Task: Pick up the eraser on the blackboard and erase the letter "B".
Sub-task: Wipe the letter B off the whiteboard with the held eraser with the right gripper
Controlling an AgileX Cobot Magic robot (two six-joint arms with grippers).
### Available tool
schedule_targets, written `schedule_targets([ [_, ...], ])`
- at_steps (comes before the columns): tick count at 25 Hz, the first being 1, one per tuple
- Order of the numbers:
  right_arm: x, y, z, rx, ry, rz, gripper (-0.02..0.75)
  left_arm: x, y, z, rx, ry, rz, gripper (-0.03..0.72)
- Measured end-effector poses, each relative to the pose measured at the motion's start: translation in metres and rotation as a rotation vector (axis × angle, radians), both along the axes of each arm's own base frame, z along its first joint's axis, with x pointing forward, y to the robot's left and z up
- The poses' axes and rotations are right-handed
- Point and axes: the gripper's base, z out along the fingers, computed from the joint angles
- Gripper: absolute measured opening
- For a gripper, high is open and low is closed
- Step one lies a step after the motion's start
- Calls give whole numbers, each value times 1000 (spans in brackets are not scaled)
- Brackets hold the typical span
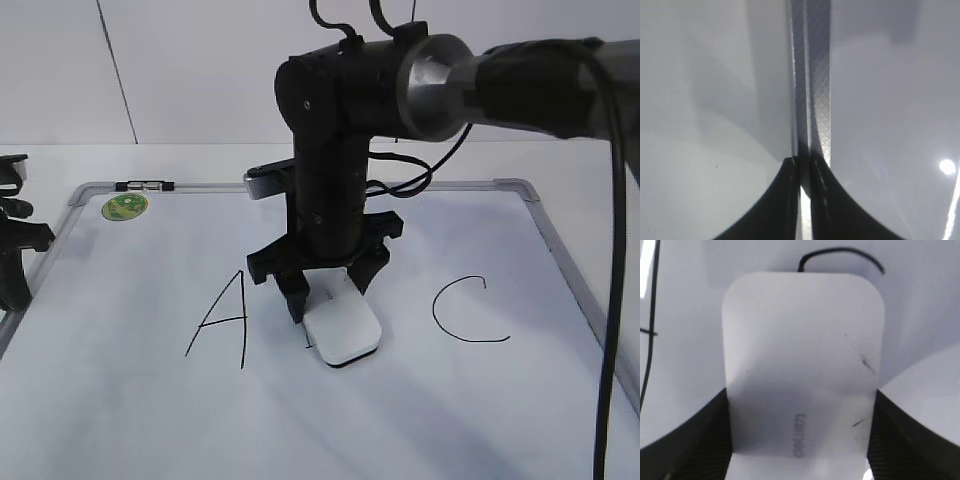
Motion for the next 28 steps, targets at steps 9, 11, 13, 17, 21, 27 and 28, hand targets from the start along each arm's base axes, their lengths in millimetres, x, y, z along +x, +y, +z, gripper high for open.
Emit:
schedule_targets([
  [9, 38, -20, -1, 24, -35, -93, 525, 0, 0, 0, -1, 2, 0, 22],
  [11, 49, -32, 1, 27, -50, -130, 525, 0, 0, 0, -1, 2, 0, 22],
  [13, 60, -46, 4, 27, -72, -162, 525, 0, 0, 0, -1, 2, 0, 22],
  [17, 72, -61, 7, 27, -98, -187, 525, 0, 0, 0, -1, 2, 0, 22],
  [21, 69, -56, 6, 59, -77, -172, 525, 0, 0, 0, -1, 2, 0, 22],
  [27, 65, -45, 5, 119, -47, -156, 525, 0, 0, 0, -1, 2, 0, 22],
  [28, 63, -43, 3, 115, -41, -148, 525, 0, 0, 0, -1, 2, 0, 21],
])
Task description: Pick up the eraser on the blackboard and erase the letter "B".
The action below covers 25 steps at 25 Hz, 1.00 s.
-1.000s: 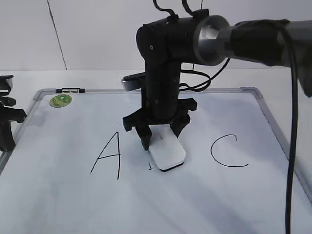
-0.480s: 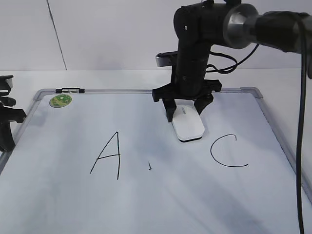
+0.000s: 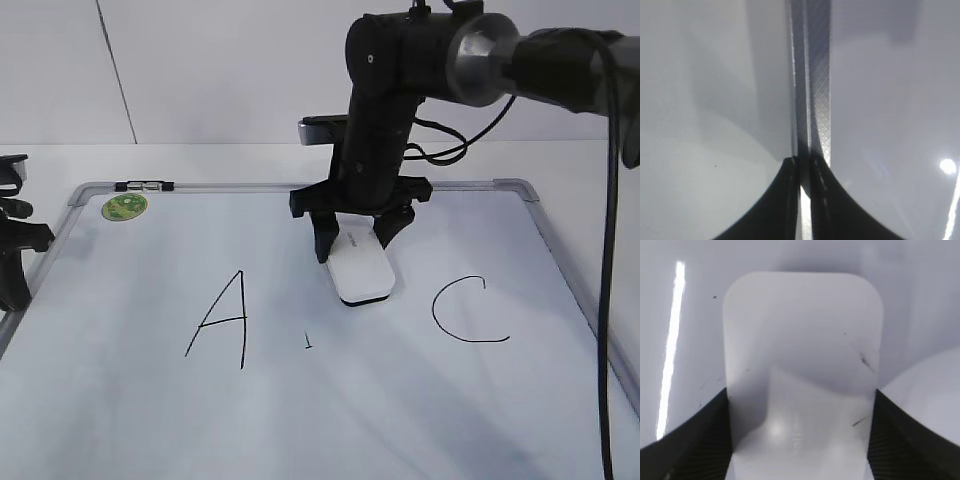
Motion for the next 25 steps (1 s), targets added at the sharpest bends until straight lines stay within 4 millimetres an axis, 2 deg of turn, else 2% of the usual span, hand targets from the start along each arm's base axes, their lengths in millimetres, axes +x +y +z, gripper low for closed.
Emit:
schedule_targets([
  [5, -16, 11, -7, -16, 28, 45, 525, 0, 0, 0, 0, 2, 0, 22],
  [18, -50, 49, -8, -30, 46, 156, 525, 0, 0, 0, 2, 4, -3, 22],
  [25, -62, 55, -5, 5, 74, 159, 525, -1, 0, 0, 2, 6, -3, 22],
])
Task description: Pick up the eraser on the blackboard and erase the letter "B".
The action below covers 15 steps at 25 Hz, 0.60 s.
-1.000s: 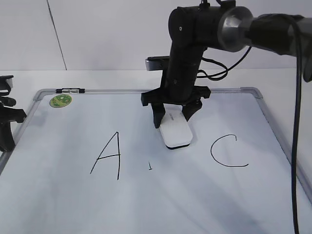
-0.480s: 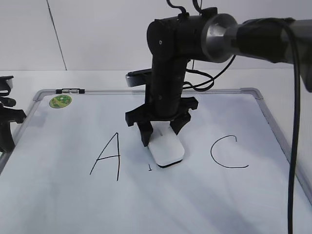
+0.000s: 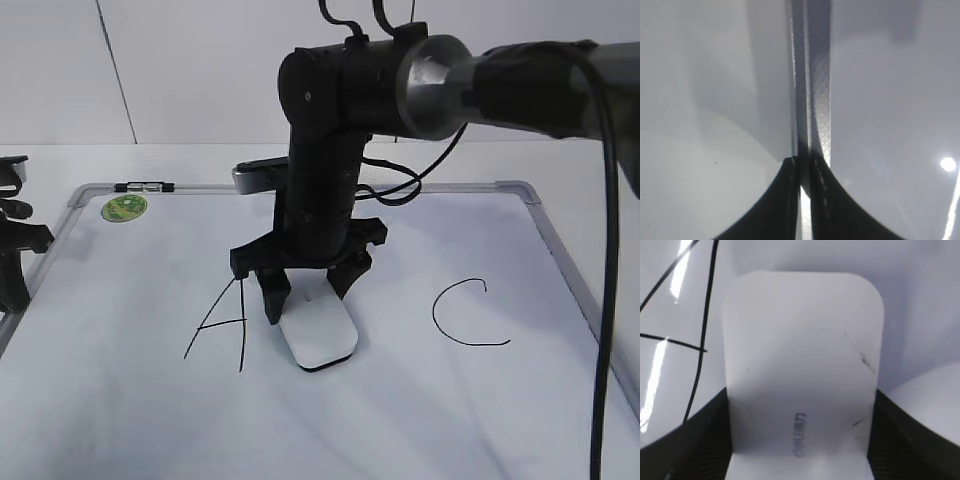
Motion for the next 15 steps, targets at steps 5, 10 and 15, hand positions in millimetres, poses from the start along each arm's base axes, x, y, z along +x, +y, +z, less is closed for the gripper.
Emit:
schedule_targets([
  [5, -12, -2, -2, 16, 36, -8, 524, 0, 0, 0, 0, 0, 0, 21],
  [10, -25, -7, -3, 38, 68, -28, 524, 0, 0, 0, 0, 0, 0, 21],
  [15, -47, -15, -4, 27, 123, -30, 524, 0, 0, 0, 0, 0, 0, 21],
])
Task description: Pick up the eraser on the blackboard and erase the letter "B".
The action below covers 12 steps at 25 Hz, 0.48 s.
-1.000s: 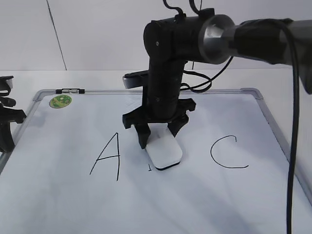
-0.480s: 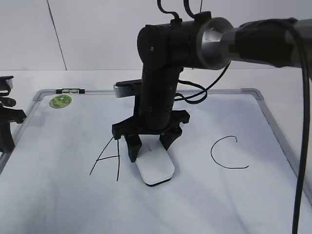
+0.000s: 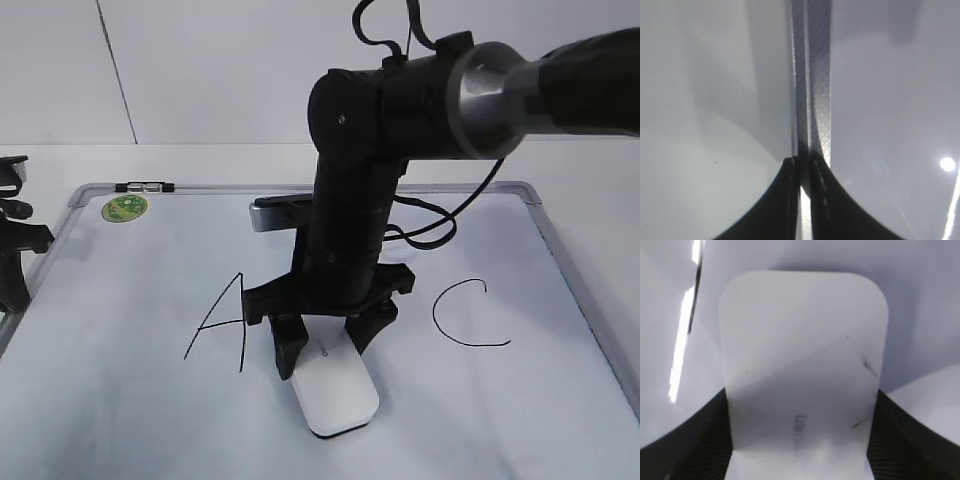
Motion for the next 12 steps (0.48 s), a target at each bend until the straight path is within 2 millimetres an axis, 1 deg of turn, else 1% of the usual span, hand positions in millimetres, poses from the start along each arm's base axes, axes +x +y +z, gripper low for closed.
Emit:
schedule_targets([
  [5, -26, 4, 3, -15, 34, 43, 524, 0, 0, 0, 0, -2, 0, 21],
  [9, -46, 17, 5, -21, 52, 100, 524, 0, 0, 0, 0, -2, 0, 21],
  [12, -48, 18, 5, -32, 51, 112, 524, 0, 0, 0, 0, -2, 0, 21],
])
